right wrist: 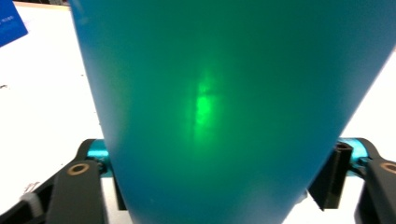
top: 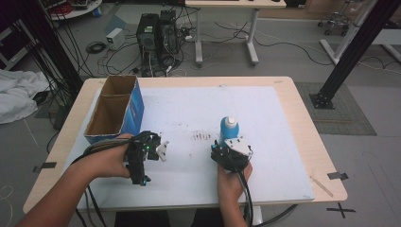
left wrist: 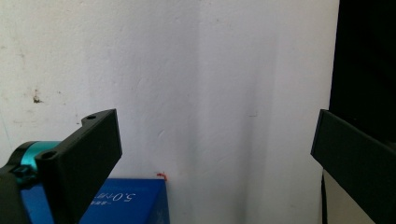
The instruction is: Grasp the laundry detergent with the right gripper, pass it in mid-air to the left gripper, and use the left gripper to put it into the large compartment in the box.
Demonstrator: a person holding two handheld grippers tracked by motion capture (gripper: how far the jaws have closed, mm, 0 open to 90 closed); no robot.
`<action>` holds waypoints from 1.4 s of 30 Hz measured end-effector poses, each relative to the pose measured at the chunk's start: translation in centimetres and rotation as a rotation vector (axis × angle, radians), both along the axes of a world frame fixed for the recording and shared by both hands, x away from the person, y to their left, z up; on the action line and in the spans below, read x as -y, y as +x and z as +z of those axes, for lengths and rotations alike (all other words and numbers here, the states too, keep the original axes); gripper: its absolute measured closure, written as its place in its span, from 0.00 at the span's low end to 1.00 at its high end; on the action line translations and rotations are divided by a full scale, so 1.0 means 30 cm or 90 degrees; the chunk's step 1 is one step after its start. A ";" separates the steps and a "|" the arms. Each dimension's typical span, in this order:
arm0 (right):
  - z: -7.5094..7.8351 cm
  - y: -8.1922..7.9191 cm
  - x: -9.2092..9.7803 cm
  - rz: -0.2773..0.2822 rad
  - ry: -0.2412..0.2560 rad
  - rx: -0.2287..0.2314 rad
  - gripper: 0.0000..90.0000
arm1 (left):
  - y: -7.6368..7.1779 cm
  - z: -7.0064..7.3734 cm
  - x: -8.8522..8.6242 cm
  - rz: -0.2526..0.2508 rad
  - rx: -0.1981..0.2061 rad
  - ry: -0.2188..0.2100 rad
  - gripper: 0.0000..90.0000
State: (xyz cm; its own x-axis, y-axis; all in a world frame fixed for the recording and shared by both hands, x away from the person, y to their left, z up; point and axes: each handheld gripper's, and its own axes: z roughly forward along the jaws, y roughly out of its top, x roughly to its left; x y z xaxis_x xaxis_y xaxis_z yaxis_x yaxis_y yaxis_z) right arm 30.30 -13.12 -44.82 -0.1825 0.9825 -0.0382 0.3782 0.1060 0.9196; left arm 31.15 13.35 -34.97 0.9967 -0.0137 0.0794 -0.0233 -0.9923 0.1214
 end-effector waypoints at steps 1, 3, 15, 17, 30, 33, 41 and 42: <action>-0.001 -0.001 0.000 0.000 0.000 0.000 0.33 | 0.001 -0.001 -0.002 0.001 0.000 -0.001 0.02; -0.004 -0.001 -0.002 0.004 0.003 0.001 0.36 | 0.001 -0.002 -0.003 0.001 0.000 0.001 0.02; -0.007 -0.002 -0.011 -0.001 0.000 0.006 0.41 | 0.007 -0.005 -0.002 0.002 -0.002 0.000 0.02; -0.008 -0.002 -0.013 -0.003 0.000 0.006 0.42 | 0.007 -0.005 -0.003 0.002 -0.001 0.001 0.02; -0.007 -0.003 -0.009 -0.003 0.006 0.009 0.47 | 0.008 -0.009 -0.002 0.003 -0.004 0.004 0.02; -0.007 -0.003 -0.008 -0.001 0.008 0.009 0.47 | 0.011 -0.010 0.001 0.001 -0.004 0.005 0.02; -0.006 -0.004 -0.002 0.004 0.017 0.009 0.48 | 0.015 -0.014 0.003 0.002 -0.007 0.007 0.02; -0.006 -0.004 0.000 0.005 0.016 0.011 0.48 | 0.016 -0.015 0.003 0.003 -0.007 0.004 0.02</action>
